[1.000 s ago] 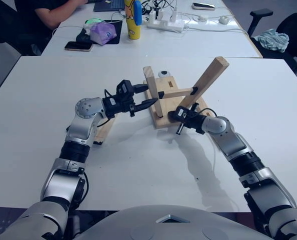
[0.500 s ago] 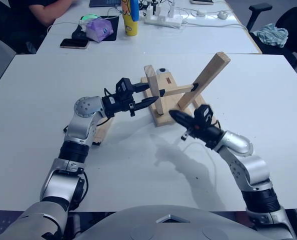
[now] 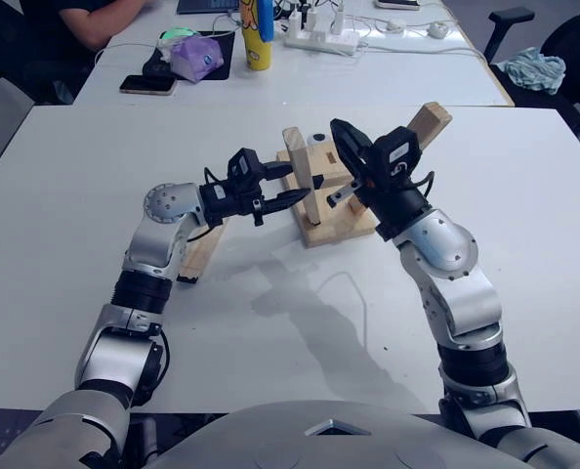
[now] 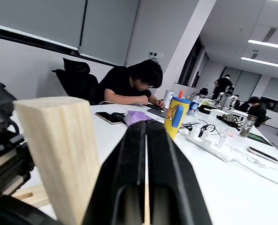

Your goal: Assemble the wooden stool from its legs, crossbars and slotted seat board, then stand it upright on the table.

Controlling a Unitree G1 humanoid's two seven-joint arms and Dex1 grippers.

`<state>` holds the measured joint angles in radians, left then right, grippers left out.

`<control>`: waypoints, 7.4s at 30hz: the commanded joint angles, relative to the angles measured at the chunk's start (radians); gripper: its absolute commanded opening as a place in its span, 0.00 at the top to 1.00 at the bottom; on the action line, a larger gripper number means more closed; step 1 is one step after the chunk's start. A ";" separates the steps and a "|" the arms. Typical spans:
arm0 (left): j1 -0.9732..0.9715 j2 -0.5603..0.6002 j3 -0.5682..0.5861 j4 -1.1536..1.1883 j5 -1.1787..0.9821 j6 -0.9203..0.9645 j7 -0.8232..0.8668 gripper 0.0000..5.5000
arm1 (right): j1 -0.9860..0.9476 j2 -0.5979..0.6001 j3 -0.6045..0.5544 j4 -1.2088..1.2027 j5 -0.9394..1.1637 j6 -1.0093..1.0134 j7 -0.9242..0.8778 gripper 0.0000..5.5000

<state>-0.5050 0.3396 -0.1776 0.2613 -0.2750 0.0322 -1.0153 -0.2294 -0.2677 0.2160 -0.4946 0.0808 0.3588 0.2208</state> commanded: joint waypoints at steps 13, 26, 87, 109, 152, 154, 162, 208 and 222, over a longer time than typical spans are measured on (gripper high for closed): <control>0.052 0.033 -0.026 0.015 0.042 0.074 0.018 0.62 | -0.071 0.083 -0.063 -0.006 0.005 -0.049 0.018 1.00; 0.044 0.038 -0.036 0.016 0.040 0.086 0.003 0.62 | 0.066 -0.132 0.234 0.302 -0.296 0.229 0.185 1.00; 0.514 0.029 0.037 -0.594 0.114 0.286 0.443 0.31 | 0.212 -0.080 0.151 0.420 -0.249 -0.064 0.273 1.00; 0.692 -0.340 0.088 -0.927 0.283 0.344 1.079 0.73 | 0.334 0.015 -0.353 0.031 0.122 0.173 0.011 1.00; 0.429 -0.345 0.054 -0.763 0.357 0.531 1.056 1.00 | 0.146 0.107 -0.296 -0.038 0.025 0.184 -0.201 1.00; 0.443 -0.343 0.101 -0.769 0.381 0.540 1.095 1.00 | 0.144 0.109 -0.318 -0.040 0.024 0.182 -0.210 1.00; 0.391 -0.348 0.096 -0.805 0.384 0.425 1.095 1.00 | 0.100 0.123 -0.375 -0.032 0.028 0.126 -0.243 1.00; 0.141 -0.194 0.308 -0.775 -0.040 0.425 0.814 1.00 | 0.265 0.182 0.014 0.712 -0.115 -0.040 -0.089 1.00; -0.392 -0.123 0.385 -0.739 -0.323 0.542 0.875 1.00 | 0.194 0.177 0.033 0.804 -0.146 -0.099 -0.073 1.00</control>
<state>-0.8345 0.1791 0.2385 -0.5045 -0.6210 0.5650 -0.1395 -0.1143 -0.0586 0.2444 0.1649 -0.0322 0.1512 0.1497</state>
